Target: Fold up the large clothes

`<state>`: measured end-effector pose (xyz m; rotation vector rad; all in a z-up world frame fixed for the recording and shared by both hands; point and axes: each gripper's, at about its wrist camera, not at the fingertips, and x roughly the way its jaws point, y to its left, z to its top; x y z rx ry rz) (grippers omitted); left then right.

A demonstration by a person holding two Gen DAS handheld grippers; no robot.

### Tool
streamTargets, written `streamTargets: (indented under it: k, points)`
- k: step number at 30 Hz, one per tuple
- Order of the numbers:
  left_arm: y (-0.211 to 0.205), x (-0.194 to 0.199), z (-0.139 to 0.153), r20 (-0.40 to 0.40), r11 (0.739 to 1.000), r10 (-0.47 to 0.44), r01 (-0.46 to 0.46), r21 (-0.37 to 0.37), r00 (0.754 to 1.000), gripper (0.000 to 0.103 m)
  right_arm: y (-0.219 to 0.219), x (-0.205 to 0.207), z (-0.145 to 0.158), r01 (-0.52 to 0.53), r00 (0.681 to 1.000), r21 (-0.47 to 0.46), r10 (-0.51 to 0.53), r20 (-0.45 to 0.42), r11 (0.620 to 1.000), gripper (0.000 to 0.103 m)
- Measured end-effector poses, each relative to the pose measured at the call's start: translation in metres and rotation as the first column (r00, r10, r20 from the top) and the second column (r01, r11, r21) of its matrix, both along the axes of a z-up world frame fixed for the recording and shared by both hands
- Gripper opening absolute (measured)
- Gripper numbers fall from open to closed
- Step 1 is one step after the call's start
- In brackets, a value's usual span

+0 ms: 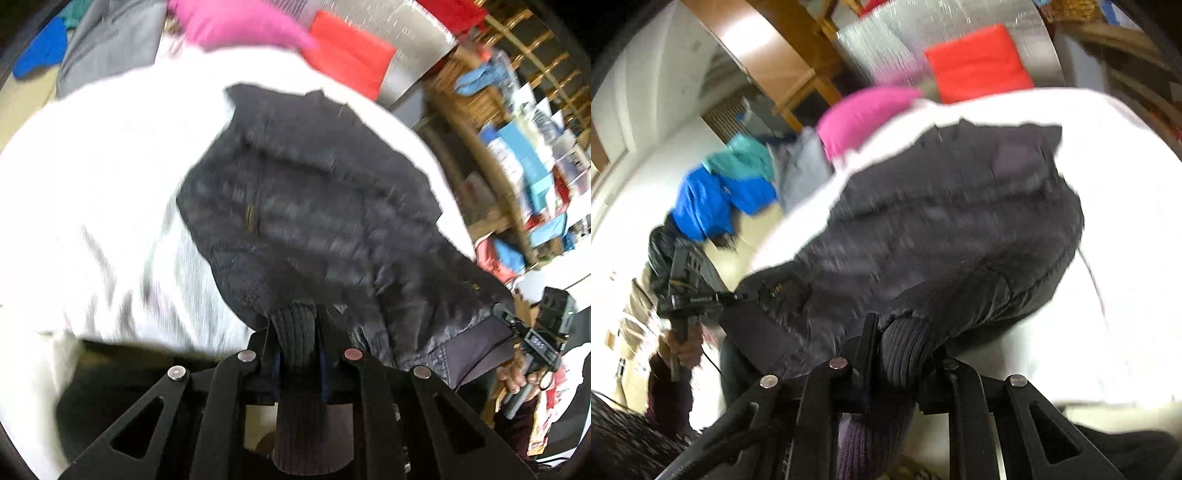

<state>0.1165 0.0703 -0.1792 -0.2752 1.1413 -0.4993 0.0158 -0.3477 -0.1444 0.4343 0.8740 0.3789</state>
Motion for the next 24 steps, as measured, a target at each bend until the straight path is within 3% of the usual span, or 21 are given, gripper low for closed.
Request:
streamTargets:
  k: [5,9,17,24]
  points:
    - [0.007,0.029,0.039,0.071,0.997,0.038,-0.034,-0.064,0.997,0.016,-0.012,0.024,0.032,0.065,0.992,0.050,-0.070,0.108,0.997,0.018]
    - [0.013,0.054,0.056,0.127,0.995,0.079,-0.071,-0.068,0.989,0.016,-0.034,0.046,0.054,0.141,0.971,0.112,-0.160,0.180,0.984,0.017]
    - [-0.015,0.110,0.078,0.276,0.989,0.141,-0.124,-0.078,0.951,0.016,-0.064,0.103,0.066,0.262,0.931,0.191,-0.300,0.208,0.946,0.017]
    - [-0.030,0.171,0.078,0.294,0.985,0.175,-0.164,-0.059,0.940,0.016,-0.084,0.168,0.054,0.337,0.904,0.202,-0.376,0.204,0.920,0.017]
